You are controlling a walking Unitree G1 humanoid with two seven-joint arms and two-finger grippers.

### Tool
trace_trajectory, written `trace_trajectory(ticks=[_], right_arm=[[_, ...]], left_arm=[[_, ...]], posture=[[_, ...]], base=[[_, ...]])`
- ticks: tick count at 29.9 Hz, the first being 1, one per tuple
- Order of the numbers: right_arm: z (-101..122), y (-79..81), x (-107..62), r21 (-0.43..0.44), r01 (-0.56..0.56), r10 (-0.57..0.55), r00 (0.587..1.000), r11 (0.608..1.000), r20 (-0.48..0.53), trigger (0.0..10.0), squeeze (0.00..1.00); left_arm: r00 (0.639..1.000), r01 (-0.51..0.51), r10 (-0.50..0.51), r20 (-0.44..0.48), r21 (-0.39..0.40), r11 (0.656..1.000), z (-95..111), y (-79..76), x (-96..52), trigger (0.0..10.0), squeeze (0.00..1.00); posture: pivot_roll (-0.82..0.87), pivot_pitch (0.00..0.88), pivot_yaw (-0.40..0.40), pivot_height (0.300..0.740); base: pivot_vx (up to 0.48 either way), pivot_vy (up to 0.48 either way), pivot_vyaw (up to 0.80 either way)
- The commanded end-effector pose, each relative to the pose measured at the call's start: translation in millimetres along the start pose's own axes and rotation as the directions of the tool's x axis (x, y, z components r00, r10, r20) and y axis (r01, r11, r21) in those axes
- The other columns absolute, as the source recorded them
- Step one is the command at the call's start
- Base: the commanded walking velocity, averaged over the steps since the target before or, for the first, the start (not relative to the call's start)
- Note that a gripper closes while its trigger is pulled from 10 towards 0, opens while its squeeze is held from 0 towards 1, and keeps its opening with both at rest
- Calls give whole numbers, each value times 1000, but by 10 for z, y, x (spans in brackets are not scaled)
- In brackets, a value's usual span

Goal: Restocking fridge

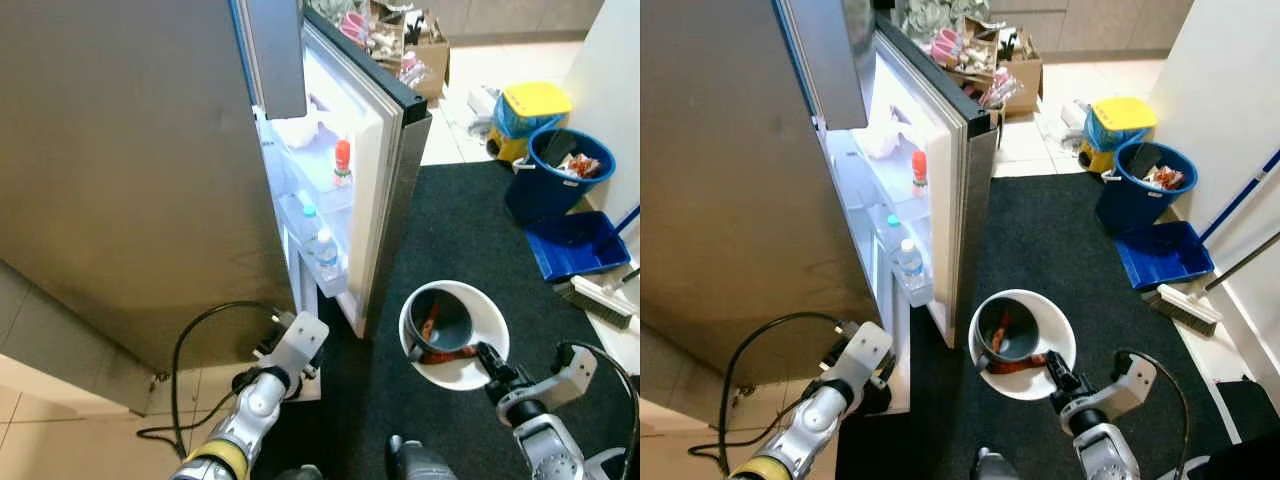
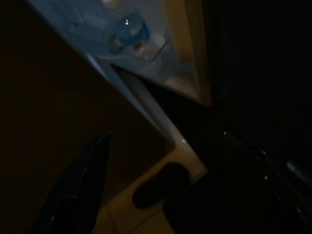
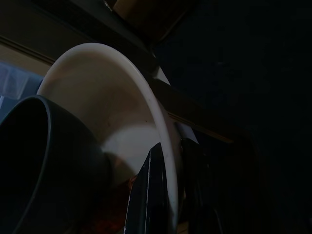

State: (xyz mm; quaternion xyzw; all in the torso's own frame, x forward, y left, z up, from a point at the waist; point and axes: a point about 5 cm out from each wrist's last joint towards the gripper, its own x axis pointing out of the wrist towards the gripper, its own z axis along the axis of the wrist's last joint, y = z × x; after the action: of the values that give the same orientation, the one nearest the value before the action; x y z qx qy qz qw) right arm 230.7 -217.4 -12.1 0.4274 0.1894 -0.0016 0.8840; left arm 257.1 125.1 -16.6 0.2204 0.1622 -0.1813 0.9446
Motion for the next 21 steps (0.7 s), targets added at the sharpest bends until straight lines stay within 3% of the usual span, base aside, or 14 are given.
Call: trace_trajectory(ticks=[1, 5, 11, 21], right_arm=[[4, -30, -15, -8, 3, -3, 1000, 1000, 8, 10000, 0], [22, 28, 38, -2, -22, 22, 999, 1000, 27, 10000, 0], [36, 49, 61, 0, -32, 32, 999, 999, 38, 10000, 0], [34, 26, 57, -12, -23, 24, 999, 1000, 37, 10000, 0]], left_arm=[[1000, -5, 5, -20, 14, 1000, -93, 16, -67, 10000, 0], [997, -49, 49, -54, -9, 999, -199, 19, -154, 10000, 0], [998, -55, 52, -47, -51, 997, -193, -22, -179, 10000, 0], [997, -63, 62, -37, -33, 997, -153, -33, -177, 10000, 0]], posture=[[-74, 124, -19, 740], [-68, 118, -22, 740], [-68, 117, -24, 740], [-70, 116, -22, 740]], base=[[0, 0, 0], [0, 0, 0], [0, 0, 0], [0, 0, 0]])
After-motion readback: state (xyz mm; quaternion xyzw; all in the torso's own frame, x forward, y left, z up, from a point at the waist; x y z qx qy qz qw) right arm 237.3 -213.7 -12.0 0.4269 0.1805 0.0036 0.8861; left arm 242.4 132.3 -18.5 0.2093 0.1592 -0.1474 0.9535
